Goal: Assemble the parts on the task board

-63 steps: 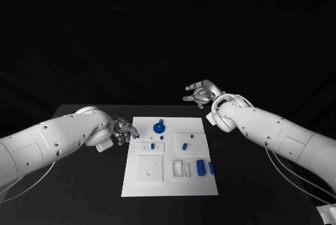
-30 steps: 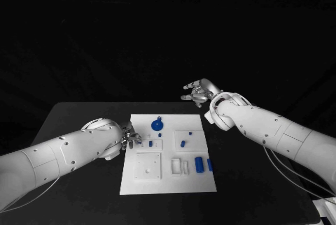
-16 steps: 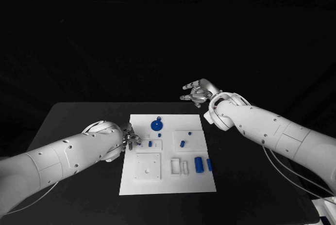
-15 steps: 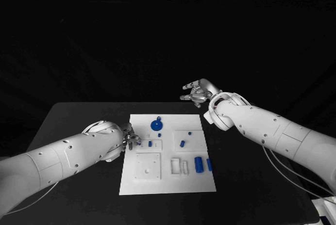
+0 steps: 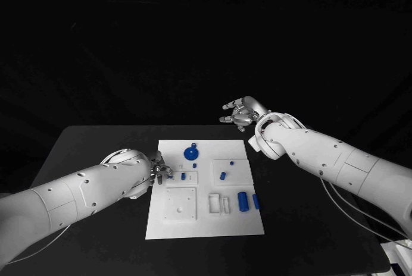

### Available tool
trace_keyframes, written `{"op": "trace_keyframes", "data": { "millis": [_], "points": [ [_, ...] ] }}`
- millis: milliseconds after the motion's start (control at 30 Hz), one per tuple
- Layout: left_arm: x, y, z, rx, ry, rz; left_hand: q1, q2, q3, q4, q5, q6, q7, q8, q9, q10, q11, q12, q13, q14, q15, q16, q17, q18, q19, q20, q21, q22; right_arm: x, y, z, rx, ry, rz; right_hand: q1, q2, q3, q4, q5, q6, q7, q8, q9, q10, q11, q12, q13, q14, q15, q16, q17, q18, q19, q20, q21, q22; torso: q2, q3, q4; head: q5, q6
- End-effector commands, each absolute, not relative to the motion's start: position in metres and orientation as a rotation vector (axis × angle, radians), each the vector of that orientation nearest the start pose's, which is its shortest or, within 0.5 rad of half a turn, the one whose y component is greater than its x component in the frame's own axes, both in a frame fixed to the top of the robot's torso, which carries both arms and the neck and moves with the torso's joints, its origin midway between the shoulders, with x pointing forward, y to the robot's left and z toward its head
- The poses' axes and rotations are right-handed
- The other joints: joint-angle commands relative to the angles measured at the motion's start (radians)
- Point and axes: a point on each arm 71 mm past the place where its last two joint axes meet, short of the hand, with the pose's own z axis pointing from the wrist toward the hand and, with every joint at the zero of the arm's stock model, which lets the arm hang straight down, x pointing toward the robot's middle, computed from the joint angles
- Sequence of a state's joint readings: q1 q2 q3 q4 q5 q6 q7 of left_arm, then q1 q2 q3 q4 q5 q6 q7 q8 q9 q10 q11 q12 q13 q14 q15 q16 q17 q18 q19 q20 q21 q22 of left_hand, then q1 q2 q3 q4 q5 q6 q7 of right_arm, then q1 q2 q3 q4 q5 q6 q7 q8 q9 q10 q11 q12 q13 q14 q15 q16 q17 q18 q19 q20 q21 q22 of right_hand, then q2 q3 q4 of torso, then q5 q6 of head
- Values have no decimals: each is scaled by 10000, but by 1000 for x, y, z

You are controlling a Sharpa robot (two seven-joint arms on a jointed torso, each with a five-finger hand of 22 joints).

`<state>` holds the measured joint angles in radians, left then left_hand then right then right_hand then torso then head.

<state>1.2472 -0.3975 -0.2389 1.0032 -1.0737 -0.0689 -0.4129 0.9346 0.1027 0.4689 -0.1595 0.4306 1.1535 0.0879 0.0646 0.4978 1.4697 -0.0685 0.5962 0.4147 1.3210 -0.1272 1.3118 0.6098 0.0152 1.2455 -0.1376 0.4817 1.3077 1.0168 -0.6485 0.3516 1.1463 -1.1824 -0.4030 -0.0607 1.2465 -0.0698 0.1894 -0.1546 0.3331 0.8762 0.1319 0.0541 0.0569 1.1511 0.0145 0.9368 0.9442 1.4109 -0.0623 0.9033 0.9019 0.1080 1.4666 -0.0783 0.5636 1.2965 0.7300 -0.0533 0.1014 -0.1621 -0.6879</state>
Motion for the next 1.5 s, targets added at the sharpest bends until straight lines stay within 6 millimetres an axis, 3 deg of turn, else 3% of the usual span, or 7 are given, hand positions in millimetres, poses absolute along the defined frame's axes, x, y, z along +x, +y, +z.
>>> {"op": "trace_keyframes", "data": {
  "millis": [33,1500],
  "points": [
    [545,137,-272,-1479,21769,-3113,21,83,32,13,44,2124,-1099,41,38,408,-80,62,8,86,9,22,52,86,86,-9,45,192,560,-244,-178,4831,14727,7380,-116,-3,34,-43,52,56,-46,34,12,26,-53,28,15,15,-19,5,-5,155,477,-36,20,-9,8,1,0,-9,4],
    [543,129,-279,-1137,22393,-2816,37,79,14,-6,12,2134,-1108,35,168,406,-86,146,-12,145,9,15,187,87,79,-9,110,187,560,-242,-178,4820,14724,7412,-116,-3,34,-43,52,56,-46,34,12,26,-53,28,15,15,-19,5,-5,155,477,-36,20,-9,32,-5,-4,-56,-8]
  ]
}}
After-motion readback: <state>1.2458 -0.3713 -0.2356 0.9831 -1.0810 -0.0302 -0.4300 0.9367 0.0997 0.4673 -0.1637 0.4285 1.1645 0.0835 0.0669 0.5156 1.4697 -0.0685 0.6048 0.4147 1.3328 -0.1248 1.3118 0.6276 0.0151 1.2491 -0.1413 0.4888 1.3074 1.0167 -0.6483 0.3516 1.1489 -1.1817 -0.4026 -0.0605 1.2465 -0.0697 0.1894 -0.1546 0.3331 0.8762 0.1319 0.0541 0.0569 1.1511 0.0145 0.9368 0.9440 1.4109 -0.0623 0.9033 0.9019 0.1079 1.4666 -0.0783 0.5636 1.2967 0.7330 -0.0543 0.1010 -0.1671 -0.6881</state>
